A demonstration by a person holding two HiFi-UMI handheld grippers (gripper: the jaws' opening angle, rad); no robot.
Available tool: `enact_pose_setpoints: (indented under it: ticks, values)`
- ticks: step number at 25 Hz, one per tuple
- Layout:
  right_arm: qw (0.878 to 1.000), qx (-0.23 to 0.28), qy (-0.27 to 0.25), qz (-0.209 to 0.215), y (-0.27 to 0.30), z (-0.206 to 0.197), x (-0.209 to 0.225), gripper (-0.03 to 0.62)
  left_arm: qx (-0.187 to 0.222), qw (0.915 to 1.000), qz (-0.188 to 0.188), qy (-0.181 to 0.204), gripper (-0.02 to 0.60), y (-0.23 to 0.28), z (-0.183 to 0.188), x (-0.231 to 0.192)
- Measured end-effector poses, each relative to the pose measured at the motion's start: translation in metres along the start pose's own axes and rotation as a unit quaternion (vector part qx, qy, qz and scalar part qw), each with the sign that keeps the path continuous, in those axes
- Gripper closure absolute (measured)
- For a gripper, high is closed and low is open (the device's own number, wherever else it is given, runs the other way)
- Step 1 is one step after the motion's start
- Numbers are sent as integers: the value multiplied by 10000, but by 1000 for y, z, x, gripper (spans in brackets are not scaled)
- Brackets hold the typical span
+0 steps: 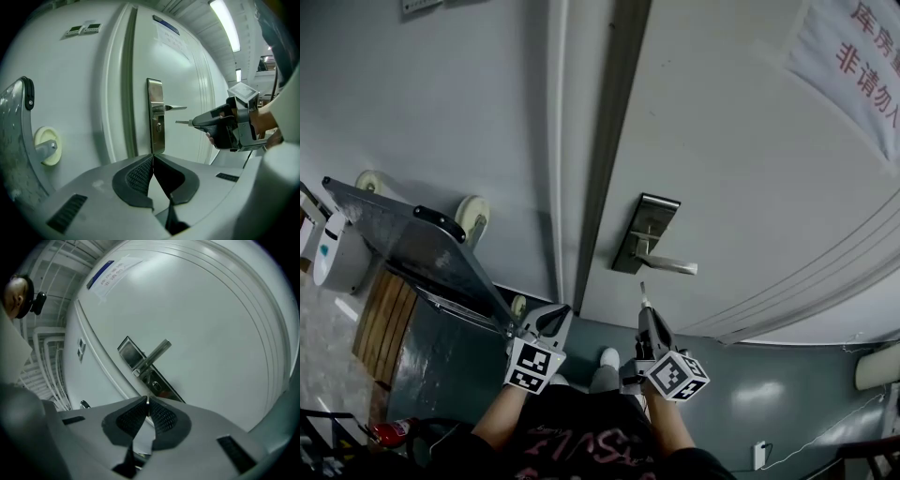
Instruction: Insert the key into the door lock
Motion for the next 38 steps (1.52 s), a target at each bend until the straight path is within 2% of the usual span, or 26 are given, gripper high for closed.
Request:
enact_pose_setpoints:
  ticks: [7, 13, 19, 24, 28, 38]
  values:
    - [9991, 152, 374, 110, 10, -7, -15, 514, 76, 9999, -72, 48, 568, -9, -1, -11]
    - [9941, 393, 1000, 133, 18, -1, -11, 514, 182, 9998, 9, 16, 568, -12, -1, -15]
    - [9781, 638, 1970, 202, 35, -5, 11, 514, 233, 9995, 23, 191, 568, 0, 2, -21]
    - [9712, 708, 2260, 244, 50, -6, 18, 514, 225, 9991, -11, 372, 568, 8, 8, -24]
    - [9644, 800, 2505, 265, 62, -4, 23, 516, 136, 9994, -21, 329, 568, 12, 2, -29]
    - [9562, 826, 2803, 172, 76, -4, 27, 514, 14, 9998, 33, 202, 568, 17, -5, -38]
Point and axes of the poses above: the fingertips, and each gripper's own axes: y forward along the fingers, x to its right, z out of its top, the point moved 7 cm from there along -y, backward along the fingers, and after that the axes turned 5 degrees about z, right-handed, at the moved point
